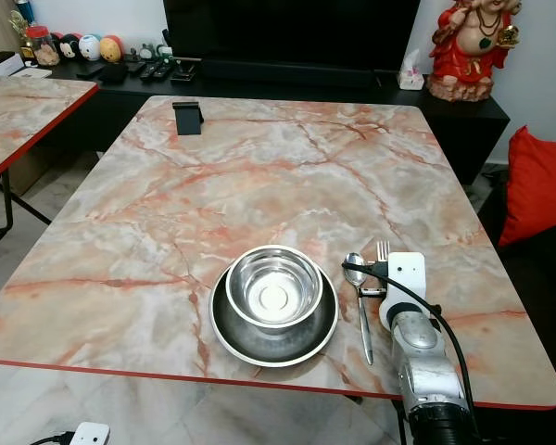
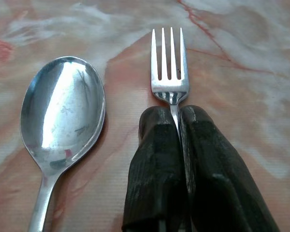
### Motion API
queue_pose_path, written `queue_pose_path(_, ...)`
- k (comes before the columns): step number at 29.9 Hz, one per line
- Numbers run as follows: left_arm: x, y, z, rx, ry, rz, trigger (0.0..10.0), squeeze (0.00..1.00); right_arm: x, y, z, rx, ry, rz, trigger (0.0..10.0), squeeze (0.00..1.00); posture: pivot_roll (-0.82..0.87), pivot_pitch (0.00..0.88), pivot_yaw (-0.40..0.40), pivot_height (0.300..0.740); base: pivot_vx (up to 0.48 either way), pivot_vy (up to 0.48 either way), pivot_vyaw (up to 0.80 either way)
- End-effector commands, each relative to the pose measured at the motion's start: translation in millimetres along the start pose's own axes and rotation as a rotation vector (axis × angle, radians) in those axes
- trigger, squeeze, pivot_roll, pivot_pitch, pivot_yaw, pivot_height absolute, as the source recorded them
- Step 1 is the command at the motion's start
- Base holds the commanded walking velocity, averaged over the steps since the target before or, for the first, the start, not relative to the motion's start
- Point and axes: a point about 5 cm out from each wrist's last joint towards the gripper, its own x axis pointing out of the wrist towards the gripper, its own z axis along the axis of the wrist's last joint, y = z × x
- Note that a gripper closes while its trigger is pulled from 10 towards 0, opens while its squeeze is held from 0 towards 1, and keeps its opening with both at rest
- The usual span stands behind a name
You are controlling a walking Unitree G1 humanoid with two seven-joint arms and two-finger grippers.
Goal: Setting the table
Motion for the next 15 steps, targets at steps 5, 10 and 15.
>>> queue_pose_path(5, -0.2, 0.6, -1.3, 0.012, 0.008, -0.004, 10.0, 0.00, 0.7, -1.1, -5.3, 0.004, 0.026, -0.011, 10.0, 0.00, 0.02, 0.000, -0.022, 0.715, 0.000, 0.000, 0.00)
queue_pose_path(10, -0.2, 0.7, -1.0, 0.013, 0.008, -0.003, 10.0, 0.00, 0.5, -0.4, -6.5, 0.005, 0.033, -0.009, 10.0, 0.00, 0.02, 0.000, -0.022, 0.715, 0.000, 0.000, 0.00)
queue_pose_path(15, -0.1, 0.9, -0.4, 0.013, 0.006, -0.003, 10.0, 0.00, -0.7, 1.8, -10.9, 0.012, 0.053, 0.000, 10.0, 0.00, 0.02, 0.000, -0.021, 0.715, 0.000, 0.000, 0.00)
